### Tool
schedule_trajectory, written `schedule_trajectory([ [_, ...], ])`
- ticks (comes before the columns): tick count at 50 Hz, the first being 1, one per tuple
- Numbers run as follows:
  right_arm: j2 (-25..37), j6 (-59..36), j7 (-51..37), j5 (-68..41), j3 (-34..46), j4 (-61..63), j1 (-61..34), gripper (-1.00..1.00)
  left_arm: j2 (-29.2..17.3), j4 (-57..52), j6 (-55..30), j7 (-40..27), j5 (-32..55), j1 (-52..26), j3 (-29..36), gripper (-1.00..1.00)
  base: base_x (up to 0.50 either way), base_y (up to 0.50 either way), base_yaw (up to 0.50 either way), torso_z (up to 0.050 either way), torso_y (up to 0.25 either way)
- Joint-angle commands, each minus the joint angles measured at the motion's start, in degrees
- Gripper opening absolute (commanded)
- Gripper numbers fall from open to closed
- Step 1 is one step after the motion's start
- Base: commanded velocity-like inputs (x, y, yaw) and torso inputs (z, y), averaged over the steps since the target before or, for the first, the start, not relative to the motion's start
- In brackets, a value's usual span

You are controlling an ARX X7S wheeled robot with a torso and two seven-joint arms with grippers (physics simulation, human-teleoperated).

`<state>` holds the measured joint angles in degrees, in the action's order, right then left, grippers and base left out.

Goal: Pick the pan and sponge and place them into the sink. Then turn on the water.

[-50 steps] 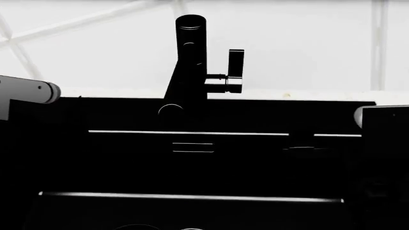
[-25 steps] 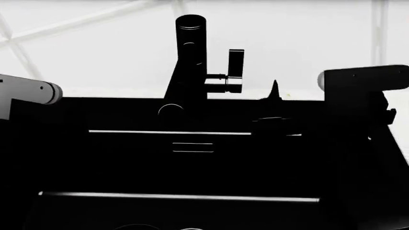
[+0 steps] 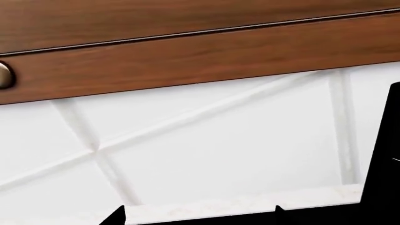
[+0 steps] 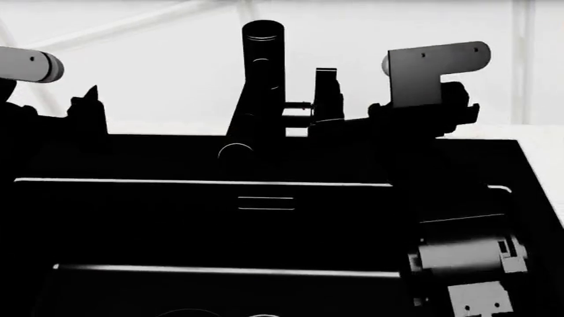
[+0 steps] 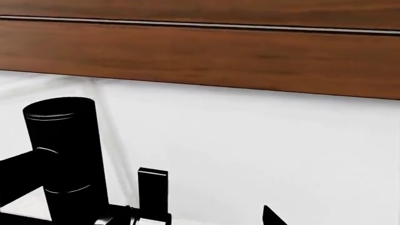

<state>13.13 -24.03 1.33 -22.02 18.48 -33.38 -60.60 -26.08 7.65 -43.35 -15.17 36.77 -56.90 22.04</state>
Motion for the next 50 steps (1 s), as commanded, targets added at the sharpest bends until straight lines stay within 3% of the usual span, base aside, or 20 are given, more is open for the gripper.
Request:
schedule_trajectory([
  [1,-5.5,13.5,5.3,3.8,2.3,-26.4,-9.9,1.0,0.3,3.4,-0.7,1.0,-0.1,-2.7,0.2,1.0,0.0,0.0,0.0,0.0,0.0],
  [6,-8.3,21.6,7.3,5.5,2.6,-41.4,-15.3,1.0,-0.1,2.9,-0.9,1.4,0.1,-2.3,0.4,1.0,0.0,0.0,0.0,0.0,0.0],
  [50,-12.1,14.8,11.3,20.0,-14.2,-41.6,-17.3,1.0,-0.6,3.9,-0.4,2.0,0.8,-1.3,0.3,1.0,0.0,0.0,0.0,0.0,0.0],
])
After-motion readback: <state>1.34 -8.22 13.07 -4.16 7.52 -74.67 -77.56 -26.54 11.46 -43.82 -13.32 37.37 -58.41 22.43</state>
